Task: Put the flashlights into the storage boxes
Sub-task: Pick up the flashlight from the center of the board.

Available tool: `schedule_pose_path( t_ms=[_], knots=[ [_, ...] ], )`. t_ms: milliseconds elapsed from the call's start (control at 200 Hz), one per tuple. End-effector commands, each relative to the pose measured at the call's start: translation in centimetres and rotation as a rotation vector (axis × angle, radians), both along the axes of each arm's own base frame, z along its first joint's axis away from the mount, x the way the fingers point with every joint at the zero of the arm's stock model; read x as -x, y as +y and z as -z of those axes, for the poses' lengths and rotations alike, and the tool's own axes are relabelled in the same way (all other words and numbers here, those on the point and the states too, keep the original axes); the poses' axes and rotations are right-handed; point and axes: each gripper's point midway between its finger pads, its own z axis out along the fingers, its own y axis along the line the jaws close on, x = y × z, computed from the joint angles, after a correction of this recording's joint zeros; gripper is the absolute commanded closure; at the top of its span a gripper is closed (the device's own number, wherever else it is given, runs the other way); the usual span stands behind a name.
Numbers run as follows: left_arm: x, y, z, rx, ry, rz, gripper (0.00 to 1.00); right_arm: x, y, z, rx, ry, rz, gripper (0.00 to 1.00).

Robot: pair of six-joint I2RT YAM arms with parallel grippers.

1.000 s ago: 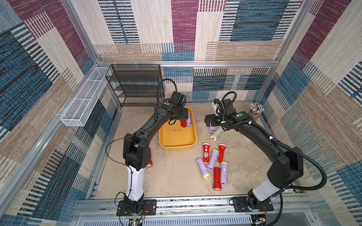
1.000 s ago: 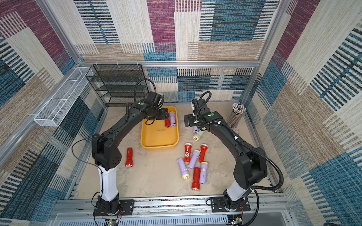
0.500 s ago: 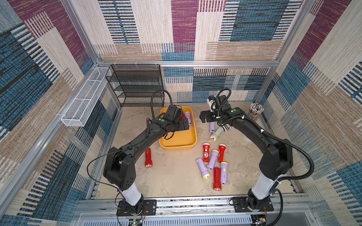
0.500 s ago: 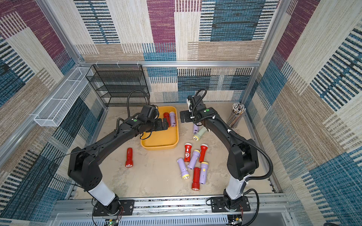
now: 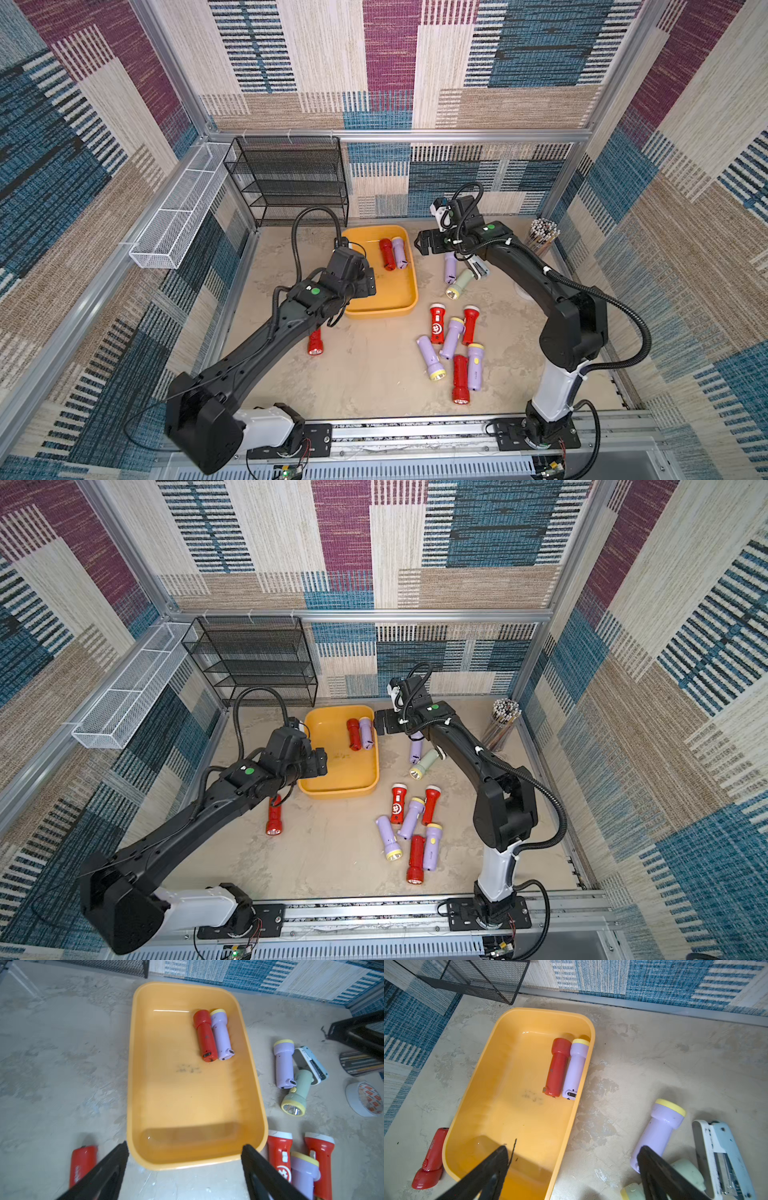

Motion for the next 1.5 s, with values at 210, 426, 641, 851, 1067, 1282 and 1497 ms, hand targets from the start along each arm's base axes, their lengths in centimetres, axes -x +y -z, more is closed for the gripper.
schedule_pose_path(
  t_ms=[210,426,641,851,1067,1282,1497],
  knots=[
    [7.9,8.0,4.5,-0.063,0.129,-0.243,0.11,1.0,0.0,0.6,-0.012,0.017,-0.013,0.0],
    [7.4,8.5,10.4,-0.067,0.379,-0.304,0.27,1.2,0.3,1.0,-0.026,0.034,-0.022,0.0],
    [6.3,9.1,14.1,0.004,0.528,-0.334,0.34,1.3,0.1,1.1,-0.021,0.034,-0.016,0.0],
    [5.9,10.4,15.1,-0.004,0.536,-0.333,0.32,1.8,-0.4,2.0,0.001,0.049,-0.006,0.0],
    [5.0,11.7,16.2,-0.054,0.552,-0.316,0.32,1.7,-0.5,1.9,0.006,0.043,-0.004,0.0],
    [3.6,12.3,17.5,-0.075,0.573,-0.297,0.35,1.5,-0.5,2.0,0.016,0.043,-0.002,0.0],
    [2.8,12.2,18.9,-0.063,0.608,-0.286,0.37,1.5,-0.9,2.4,0.041,0.047,0.005,0.0]
  ],
)
